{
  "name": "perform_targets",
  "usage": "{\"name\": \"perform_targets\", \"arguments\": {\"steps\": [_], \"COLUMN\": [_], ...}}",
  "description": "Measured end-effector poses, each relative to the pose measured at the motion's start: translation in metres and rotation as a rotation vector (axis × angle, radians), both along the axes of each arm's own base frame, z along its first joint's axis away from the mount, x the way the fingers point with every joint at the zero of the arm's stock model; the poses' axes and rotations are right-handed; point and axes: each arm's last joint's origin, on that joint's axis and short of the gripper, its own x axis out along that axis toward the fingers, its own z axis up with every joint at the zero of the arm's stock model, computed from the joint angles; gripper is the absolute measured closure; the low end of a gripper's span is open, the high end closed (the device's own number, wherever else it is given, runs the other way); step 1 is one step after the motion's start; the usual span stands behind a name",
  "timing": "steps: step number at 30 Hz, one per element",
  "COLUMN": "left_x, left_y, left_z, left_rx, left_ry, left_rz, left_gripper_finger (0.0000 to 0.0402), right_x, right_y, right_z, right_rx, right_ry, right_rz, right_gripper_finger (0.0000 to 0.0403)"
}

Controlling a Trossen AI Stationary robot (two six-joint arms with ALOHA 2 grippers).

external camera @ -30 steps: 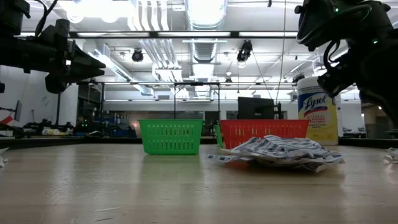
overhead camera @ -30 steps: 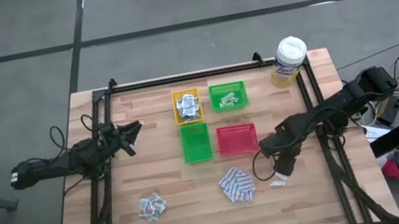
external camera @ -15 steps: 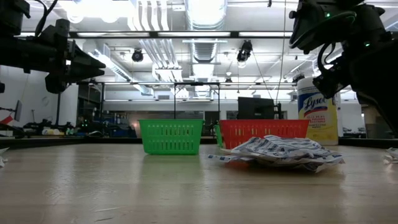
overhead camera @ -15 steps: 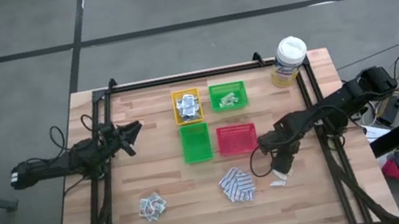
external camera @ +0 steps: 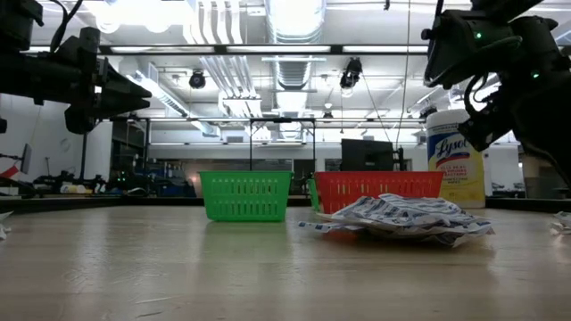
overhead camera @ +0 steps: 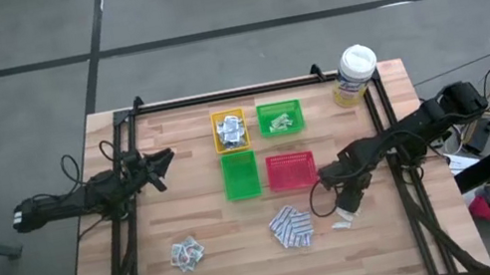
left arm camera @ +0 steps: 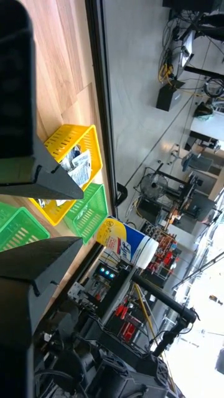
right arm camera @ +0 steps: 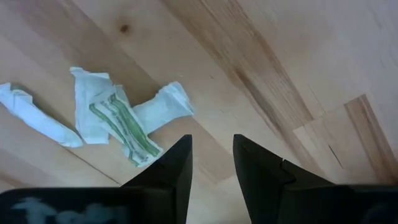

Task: Pick & Place First Aid Supplies
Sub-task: Put the green bandage pack into the top green bin

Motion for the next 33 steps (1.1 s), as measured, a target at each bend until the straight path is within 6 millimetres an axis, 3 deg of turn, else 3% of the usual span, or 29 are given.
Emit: {"name": "perform_targets", "arguments": {"steps": [15,33], "left_x": [0.000,0.000], "left_y": [0.000,0.000], "left_z": [0.000,0.000], "left_rx": [0.000,0.000], "left_ry": [0.000,0.000], "left_rz": [0.000,-0.001], "left_gripper_finger": [0.0293,0.0293], "right_x": [0.008,0.013], "right_y": [0.001,0.004], "right_z": [-0.003,-0.027], "right_rx": [-0.010,-0.076], "right_ry": [-0.077,0.016], "right_rz": [-0.023,-0.044], "right_gripper_finger": [0.0237,0.0262]}}
